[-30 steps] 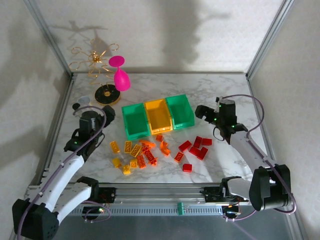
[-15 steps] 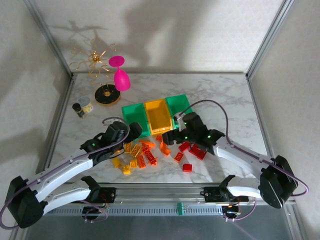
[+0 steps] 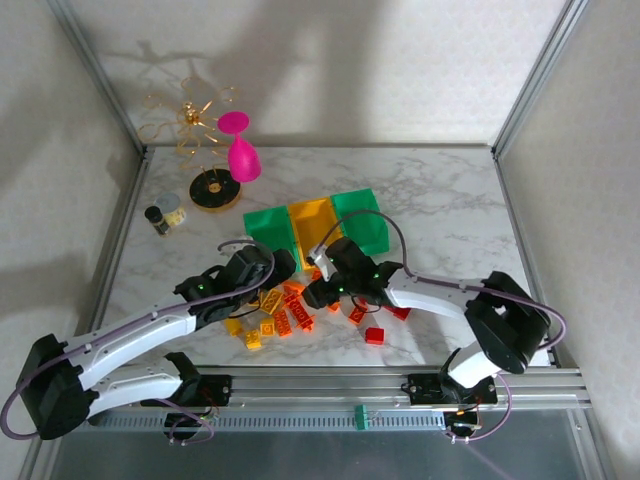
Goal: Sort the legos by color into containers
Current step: Pick up the lego from the center of the table.
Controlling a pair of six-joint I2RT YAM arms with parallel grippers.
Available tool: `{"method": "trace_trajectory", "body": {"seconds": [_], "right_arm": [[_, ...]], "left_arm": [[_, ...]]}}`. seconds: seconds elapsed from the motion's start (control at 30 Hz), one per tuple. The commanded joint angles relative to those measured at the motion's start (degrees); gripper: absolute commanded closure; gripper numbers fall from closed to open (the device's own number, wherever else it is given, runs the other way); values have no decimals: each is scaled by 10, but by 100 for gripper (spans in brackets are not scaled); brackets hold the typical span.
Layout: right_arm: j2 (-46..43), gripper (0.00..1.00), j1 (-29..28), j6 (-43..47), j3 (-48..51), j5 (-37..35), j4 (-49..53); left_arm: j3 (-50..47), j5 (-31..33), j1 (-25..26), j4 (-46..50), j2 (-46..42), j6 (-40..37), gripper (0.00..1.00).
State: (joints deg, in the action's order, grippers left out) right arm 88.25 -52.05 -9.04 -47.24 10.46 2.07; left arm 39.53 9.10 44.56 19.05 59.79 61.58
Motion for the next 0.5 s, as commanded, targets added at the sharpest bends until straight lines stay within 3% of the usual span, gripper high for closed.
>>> {"method": "trace_trajectory", "body": {"seconds": [0.0,0.47], "right_arm": [[26,46,-4,25,-19,-3,-50],[120,54,-6,63,-75,11,-51]], "left_arm": [[-12,35,4,21,-24,33,0],[-31,55,4,37,-38,39,0]]}}
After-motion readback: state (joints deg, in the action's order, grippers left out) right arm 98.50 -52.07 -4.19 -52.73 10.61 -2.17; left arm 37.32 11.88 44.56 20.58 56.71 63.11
